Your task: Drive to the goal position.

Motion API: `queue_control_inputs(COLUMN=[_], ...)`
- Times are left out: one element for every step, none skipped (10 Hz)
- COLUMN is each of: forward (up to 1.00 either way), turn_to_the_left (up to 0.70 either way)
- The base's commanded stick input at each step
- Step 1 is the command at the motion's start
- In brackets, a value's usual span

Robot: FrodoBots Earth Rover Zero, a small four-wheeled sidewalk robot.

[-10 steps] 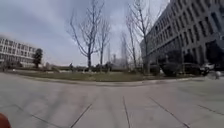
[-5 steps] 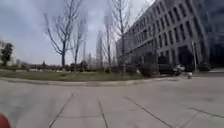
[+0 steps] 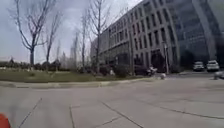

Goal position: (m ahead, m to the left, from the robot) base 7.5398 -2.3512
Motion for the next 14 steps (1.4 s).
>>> queue_control_inputs(forward=[0.7,0.7,0.7,0.7,0.7,0.7,0.7,0.7,0.7,0.7,0.7,0.7,0.7,0.7], turn_to_the_left=[-0.02,0.0,0.0,0.0,0.0,0.0,0.0,0.0,0.0,0.0,0.0,0.0,0.0,-0.08])
